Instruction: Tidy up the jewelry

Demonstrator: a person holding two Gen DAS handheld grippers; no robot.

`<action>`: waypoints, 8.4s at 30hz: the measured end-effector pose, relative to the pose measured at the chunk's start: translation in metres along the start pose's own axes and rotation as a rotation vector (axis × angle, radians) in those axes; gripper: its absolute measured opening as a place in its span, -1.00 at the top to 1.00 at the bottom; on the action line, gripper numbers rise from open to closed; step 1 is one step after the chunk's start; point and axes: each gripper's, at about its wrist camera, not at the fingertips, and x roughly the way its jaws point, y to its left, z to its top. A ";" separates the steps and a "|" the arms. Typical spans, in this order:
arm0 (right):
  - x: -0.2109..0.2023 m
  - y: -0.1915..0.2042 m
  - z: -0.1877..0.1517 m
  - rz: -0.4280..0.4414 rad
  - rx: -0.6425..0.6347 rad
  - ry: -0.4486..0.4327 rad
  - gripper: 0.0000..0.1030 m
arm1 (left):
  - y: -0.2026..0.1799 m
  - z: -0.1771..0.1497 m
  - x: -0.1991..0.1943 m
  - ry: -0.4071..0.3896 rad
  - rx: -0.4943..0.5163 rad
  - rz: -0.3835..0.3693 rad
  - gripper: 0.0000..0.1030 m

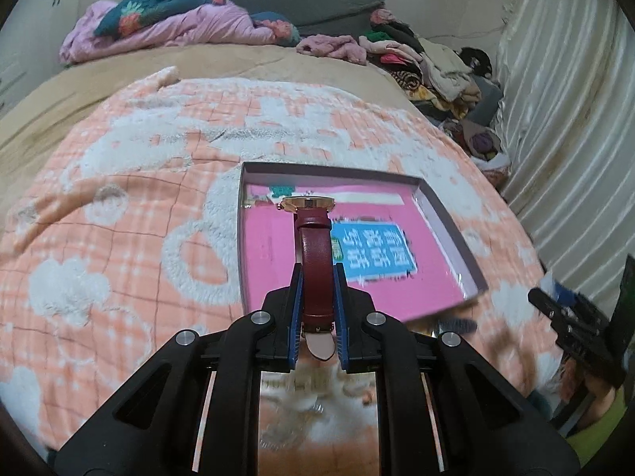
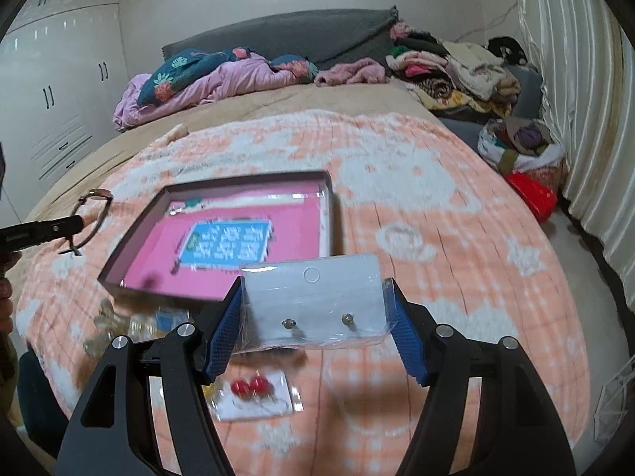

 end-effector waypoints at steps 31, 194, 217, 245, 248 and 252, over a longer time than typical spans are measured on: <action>0.109 0.037 0.032 0.022 0.008 0.122 -0.74 | 0.012 0.003 0.055 0.059 0.008 0.023 0.68; 0.061 -0.014 0.032 0.123 0.104 0.080 -0.32 | -0.046 0.005 0.087 0.105 0.193 -0.040 0.25; -0.006 -0.008 0.036 0.125 0.121 -0.028 -0.70 | -0.027 0.012 -0.002 -0.063 0.152 0.013 -0.73; -0.023 0.028 -0.004 0.134 0.012 0.043 -0.71 | -0.012 -0.039 -0.033 -0.029 0.140 0.016 -0.74; -0.023 0.030 -0.008 0.135 0.001 0.054 -0.71 | -0.012 -0.046 -0.032 -0.017 0.145 0.019 -0.74; -0.021 0.031 -0.015 0.134 -0.006 0.071 -0.71 | -0.012 -0.056 -0.031 0.003 0.145 0.015 -0.74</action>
